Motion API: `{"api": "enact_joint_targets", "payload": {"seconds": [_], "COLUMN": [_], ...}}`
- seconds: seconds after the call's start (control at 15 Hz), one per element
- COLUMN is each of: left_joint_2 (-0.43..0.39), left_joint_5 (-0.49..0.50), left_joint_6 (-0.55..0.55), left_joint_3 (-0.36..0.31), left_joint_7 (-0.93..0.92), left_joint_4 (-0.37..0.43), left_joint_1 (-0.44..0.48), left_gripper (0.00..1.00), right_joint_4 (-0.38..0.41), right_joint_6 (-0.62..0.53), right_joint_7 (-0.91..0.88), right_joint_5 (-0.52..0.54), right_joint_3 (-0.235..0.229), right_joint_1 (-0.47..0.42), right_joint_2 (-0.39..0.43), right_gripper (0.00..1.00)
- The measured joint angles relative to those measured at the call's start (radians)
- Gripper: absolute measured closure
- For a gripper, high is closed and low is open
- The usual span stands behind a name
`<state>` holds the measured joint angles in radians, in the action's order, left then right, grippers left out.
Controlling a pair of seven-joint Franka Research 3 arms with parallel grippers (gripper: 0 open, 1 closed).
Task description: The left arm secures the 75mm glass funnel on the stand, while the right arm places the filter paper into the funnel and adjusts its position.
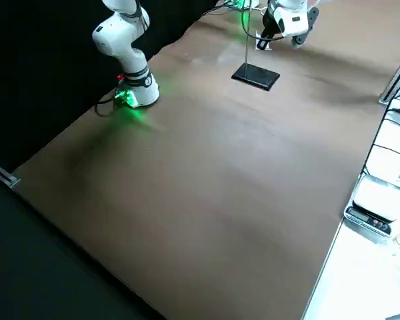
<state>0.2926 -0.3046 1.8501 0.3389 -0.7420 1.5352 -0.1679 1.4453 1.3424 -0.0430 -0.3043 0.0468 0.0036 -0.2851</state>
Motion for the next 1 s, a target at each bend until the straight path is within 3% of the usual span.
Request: {"api": "enact_joint_targets", "payload": {"seconds": [0.47,1.0], "left_joint_2": [-0.005,-0.056], "left_joint_5": [0.0,0.04], "left_joint_6": [0.093,0.177], "left_joint_3": [0.164,0.273], "left_joint_7": [-0.314,-0.502], "left_joint_4": [-0.018,-0.038], "left_joint_1": [0.003,-0.012], "left_gripper": [0.97,0.97], "right_joint_4": [-0.001,-0.003], "right_joint_6": [-0.001,-0.03], "right_joint_7": [-0.038,-0.079], "right_joint_5": [0.0,-0.001], "right_joint_3": [-0.003,-0.005], "right_joint_1": [-0.026,-0.046], "right_joint_2": [0.0,0.013], "right_gripper": [0.99,0.99]}}
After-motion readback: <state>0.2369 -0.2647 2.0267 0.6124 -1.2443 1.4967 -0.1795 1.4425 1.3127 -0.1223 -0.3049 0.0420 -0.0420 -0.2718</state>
